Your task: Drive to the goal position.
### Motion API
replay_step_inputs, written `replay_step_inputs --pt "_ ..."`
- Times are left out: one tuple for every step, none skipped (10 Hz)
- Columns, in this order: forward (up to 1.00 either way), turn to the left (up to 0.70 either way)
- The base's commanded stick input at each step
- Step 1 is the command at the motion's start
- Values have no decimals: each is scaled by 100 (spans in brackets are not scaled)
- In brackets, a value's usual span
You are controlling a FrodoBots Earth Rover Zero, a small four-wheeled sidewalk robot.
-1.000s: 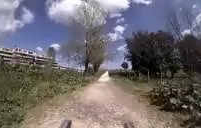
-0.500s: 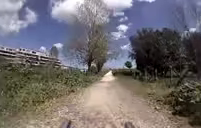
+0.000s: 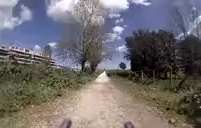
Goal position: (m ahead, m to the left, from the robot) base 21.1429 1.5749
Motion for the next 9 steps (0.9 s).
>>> replay_step_inputs --pt "85 -31" --pt "85 -15" --pt "85 0" --pt "85 0" --pt "85 0" --pt "85 -4" --pt "85 -6" --pt "85 -5" --pt "85 -1"
